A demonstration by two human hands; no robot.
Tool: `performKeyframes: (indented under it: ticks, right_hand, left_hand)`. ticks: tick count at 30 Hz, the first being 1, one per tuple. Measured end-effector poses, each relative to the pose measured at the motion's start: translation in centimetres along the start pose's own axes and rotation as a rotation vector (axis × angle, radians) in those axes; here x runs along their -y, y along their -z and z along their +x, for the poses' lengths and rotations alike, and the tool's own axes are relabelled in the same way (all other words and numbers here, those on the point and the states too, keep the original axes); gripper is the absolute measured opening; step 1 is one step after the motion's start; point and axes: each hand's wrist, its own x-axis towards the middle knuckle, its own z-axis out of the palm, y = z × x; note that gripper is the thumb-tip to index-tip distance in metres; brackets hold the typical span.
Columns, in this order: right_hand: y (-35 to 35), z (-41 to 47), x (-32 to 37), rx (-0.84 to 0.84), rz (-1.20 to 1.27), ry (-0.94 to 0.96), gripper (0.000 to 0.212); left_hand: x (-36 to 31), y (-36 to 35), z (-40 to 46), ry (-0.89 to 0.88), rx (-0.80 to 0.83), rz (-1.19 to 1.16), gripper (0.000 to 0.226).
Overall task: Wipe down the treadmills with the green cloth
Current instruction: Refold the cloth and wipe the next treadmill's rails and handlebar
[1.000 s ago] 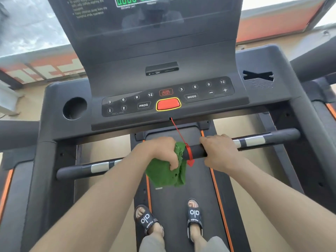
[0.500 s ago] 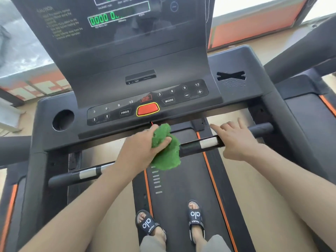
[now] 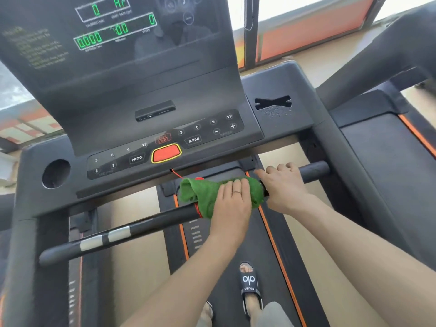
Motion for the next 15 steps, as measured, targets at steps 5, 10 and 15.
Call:
performKeyframes:
  ticks: [5, 10, 15]
  right_hand:
    - [0.3, -0.2, -0.1, 0.005, 0.021, 0.008, 0.069]
    - [0.0, -0.3, -0.1, -0.025, 0.025, -0.001, 0.063]
    - [0.0, 0.0, 0.4, -0.028, 0.026, -0.056, 0.049]
  left_hand:
    - [5.1, 3.1, 2.6, -0.026, 0.408, -0.197, 0.051]
    - [8.4, 4.1, 1.3, -0.014, 0.581, -0.241, 0.04]
    - [3.7, 3.3, 3.9, 0.0, 0.457, -0.174, 0.044]
